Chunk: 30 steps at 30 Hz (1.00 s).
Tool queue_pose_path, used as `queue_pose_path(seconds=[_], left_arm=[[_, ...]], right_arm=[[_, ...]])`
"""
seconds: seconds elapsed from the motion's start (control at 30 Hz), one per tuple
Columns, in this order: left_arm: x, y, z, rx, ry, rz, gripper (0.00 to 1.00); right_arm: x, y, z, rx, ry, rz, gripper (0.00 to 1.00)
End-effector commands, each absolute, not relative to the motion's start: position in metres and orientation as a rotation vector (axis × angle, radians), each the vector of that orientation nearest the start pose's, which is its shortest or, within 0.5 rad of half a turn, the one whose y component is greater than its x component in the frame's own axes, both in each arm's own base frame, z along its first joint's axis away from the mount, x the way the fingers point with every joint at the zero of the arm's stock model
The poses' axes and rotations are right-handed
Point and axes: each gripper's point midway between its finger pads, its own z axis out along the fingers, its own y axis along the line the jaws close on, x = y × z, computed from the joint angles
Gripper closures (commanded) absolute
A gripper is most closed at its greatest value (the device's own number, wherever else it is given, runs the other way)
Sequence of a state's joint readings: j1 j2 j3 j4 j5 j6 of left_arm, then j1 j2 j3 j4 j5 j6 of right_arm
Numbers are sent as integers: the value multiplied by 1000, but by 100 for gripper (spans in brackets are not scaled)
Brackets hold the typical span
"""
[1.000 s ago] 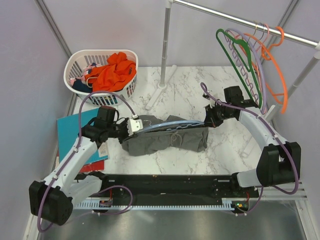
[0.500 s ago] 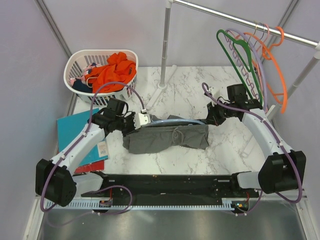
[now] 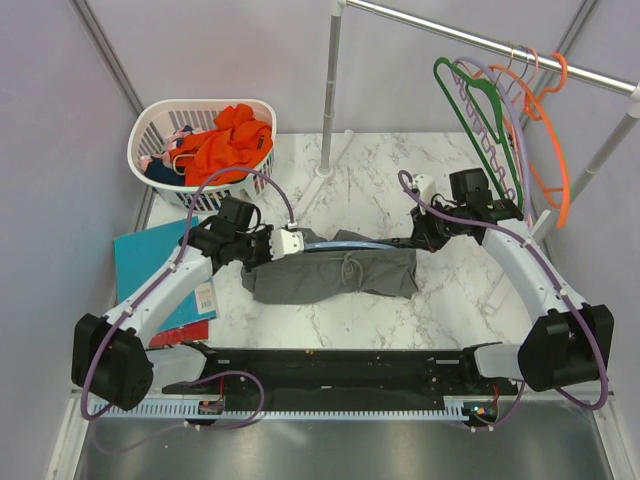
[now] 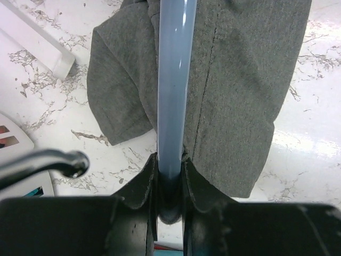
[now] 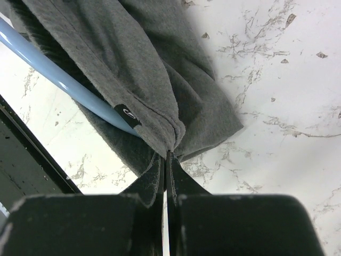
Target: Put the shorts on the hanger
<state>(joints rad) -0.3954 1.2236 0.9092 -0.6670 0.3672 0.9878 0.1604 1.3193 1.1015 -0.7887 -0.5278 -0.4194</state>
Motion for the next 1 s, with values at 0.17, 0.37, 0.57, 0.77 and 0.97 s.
queue_pose_path(seconds=[0.17, 0.37, 0.57, 0.77, 0.97], left_arm=[[258, -83, 114, 1814, 2104, 151, 98], [261, -121, 129, 1787, 2058, 48, 98], [255, -148, 155, 1708, 1967, -128, 98], [257, -166, 178, 1647, 1861, -204, 98], [262, -179, 187, 1627, 1812, -251, 98]], right_arm=[[297, 120, 194, -921, 2216, 391, 100], [294, 157, 209, -1002, 2168, 481, 100], [280, 165, 204, -1155, 2132, 572, 39], [282, 192, 234, -1222, 1987, 727, 25], [288, 237, 262, -1342, 1680, 764, 24]])
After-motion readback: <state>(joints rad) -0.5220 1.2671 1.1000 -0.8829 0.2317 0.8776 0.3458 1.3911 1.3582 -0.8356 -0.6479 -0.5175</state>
